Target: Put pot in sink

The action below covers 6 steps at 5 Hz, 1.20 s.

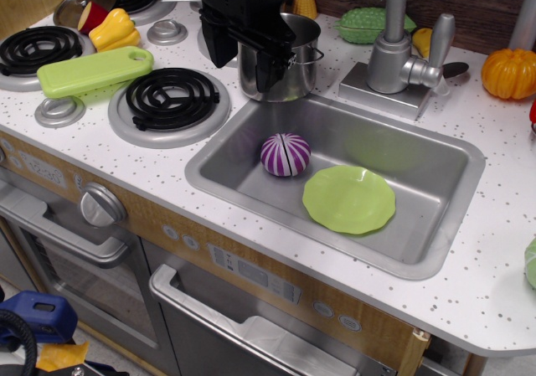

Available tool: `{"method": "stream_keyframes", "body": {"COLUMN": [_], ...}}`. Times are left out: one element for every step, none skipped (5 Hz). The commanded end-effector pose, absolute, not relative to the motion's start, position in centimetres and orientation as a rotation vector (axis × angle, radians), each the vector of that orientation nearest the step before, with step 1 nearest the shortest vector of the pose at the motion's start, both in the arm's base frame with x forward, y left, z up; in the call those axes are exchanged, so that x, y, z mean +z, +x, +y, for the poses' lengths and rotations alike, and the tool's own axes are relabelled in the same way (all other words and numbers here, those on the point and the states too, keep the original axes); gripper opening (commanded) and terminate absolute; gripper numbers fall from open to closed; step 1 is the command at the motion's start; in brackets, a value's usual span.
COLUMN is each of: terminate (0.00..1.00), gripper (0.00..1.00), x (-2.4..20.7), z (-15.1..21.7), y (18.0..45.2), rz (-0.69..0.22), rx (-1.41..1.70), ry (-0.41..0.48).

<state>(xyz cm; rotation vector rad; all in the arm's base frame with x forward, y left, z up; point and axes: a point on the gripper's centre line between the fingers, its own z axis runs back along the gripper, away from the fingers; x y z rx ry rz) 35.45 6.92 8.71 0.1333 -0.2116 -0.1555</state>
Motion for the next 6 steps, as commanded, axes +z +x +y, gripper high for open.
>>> {"method": "stream_keyframes", "body": {"terminate": [0.00,0.00,0.00,0.00,0.00,0.00], "gripper": [1.00,1.00,1.00,1.00,1.00,1.00], "x": [8.7,8.9,9.5,10.4,10.7,9.6], "z": [6.9,7.7,8.0,8.2,8.1,8.7], "y": [35.5,37.7,39.9,41.1,41.9,42.5], "rz": [-0.212,-0.273,-0.314,-0.325,-0.362,-0.386], "rx": [-0.156,-0.336,-0.474,-0.530,-0.601,-0.613], "ry": [0.133,0.204,0.315,0.366,0.366,0.278]}}
